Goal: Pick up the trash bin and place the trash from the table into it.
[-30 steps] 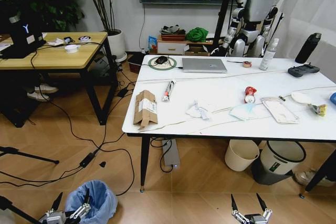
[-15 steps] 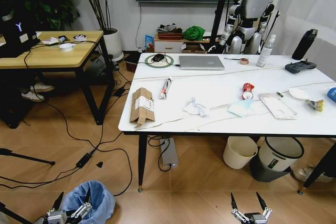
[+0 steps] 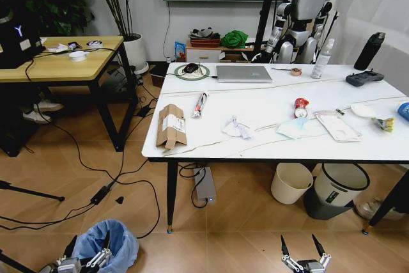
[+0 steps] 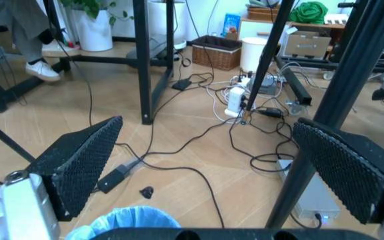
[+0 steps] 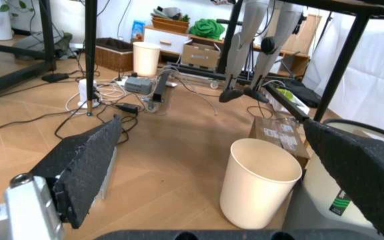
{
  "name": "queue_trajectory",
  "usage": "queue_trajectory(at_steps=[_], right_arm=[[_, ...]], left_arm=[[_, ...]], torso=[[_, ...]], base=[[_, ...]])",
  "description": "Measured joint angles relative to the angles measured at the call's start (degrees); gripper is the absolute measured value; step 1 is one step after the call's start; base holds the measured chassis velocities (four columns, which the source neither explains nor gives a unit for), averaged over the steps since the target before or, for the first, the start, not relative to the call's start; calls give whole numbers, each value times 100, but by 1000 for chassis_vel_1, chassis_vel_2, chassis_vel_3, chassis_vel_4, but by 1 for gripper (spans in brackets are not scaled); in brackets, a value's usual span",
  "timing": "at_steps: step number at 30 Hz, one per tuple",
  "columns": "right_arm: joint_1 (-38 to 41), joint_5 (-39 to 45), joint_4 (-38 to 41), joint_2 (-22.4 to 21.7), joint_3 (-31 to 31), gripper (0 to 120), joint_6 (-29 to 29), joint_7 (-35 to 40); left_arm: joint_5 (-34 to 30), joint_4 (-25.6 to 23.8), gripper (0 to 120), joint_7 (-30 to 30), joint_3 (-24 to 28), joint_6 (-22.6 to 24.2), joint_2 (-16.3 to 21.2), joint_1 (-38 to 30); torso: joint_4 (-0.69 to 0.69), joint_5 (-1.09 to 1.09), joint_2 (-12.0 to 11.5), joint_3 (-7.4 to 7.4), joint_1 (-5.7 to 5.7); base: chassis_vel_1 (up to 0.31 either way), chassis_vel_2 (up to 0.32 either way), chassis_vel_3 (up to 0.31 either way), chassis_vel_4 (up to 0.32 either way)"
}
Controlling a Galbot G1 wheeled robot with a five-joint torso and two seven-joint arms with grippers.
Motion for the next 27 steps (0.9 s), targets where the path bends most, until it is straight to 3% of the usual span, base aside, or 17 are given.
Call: queue_trajectory(at_steps=[27], right_arm=[[17,7,-54,0,14,100,2,-1]], left_arm=[[-58,295,100,56,30,204,12,-137]], torso=[[0,0,-711,-410,-301]], base=[[0,0,0,0]])
